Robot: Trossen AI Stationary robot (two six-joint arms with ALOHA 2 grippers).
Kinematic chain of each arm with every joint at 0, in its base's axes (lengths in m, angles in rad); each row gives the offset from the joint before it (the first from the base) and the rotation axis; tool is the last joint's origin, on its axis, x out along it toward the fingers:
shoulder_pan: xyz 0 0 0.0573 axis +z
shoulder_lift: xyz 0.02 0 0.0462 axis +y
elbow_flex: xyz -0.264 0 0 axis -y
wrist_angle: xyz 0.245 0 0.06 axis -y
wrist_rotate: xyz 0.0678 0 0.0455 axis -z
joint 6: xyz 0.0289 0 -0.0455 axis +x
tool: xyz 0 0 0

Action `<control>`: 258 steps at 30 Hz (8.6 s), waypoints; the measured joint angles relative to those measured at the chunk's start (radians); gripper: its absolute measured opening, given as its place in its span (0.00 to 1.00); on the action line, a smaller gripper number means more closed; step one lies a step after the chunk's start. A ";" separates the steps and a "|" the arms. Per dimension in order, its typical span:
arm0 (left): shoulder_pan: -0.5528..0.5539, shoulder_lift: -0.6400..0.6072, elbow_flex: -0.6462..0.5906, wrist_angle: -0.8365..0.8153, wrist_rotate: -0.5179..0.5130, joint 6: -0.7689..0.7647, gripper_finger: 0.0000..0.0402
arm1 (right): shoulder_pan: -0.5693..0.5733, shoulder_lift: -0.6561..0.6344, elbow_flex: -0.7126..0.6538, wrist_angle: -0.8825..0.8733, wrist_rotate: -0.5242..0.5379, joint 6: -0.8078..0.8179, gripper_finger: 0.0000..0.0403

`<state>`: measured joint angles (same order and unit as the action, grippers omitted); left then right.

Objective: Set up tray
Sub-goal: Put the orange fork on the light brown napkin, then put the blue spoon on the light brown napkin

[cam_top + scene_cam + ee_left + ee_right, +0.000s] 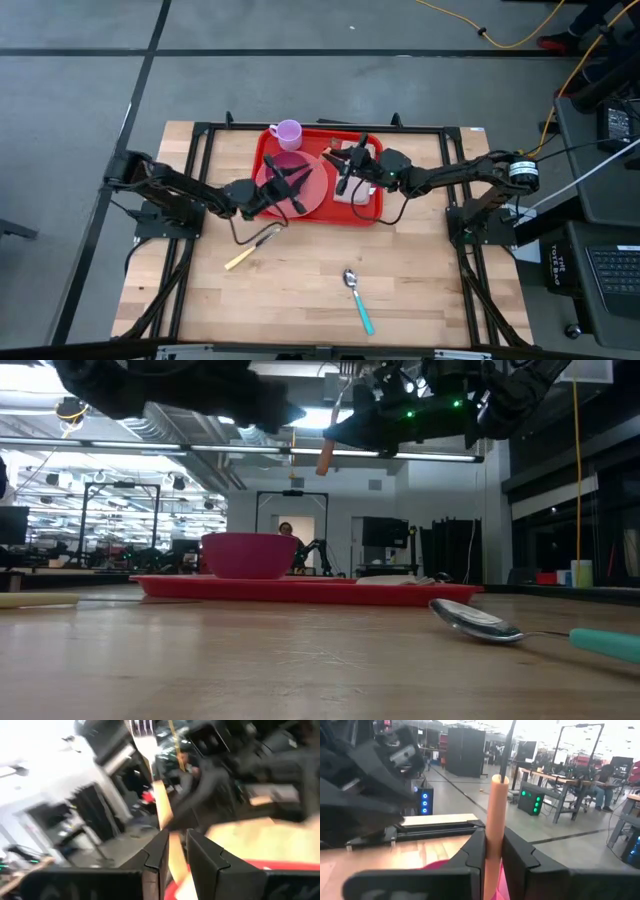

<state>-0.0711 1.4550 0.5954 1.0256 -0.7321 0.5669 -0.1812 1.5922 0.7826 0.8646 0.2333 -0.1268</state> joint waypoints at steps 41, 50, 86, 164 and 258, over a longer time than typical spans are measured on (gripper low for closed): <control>0.251 -0.493 -0.213 -0.582 0.622 -0.345 0.01 | -0.163 -0.241 -0.003 -0.800 -0.296 0.742 0.11; 0.249 -0.493 -0.213 -0.581 0.624 -0.354 0.01 | -0.186 -0.157 -0.003 -0.841 -0.347 0.879 0.11; 0.249 -0.493 -0.213 -0.582 0.626 -0.482 0.03 | -0.369 0.104 -0.003 -0.830 -0.621 1.167 0.11; 0.249 -0.493 -0.214 -0.582 0.628 -0.536 0.02 | -0.350 0.197 0.127 -1.000 -0.560 1.221 0.11; 0.249 -0.493 -0.214 -0.583 0.629 -0.590 0.02 | -0.404 -0.121 0.126 -1.335 -0.378 0.861 0.20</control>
<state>0.1776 0.9623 0.3817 0.4427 -0.1028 -0.0231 -0.5849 1.4712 0.9085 -0.4707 -0.1446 0.7337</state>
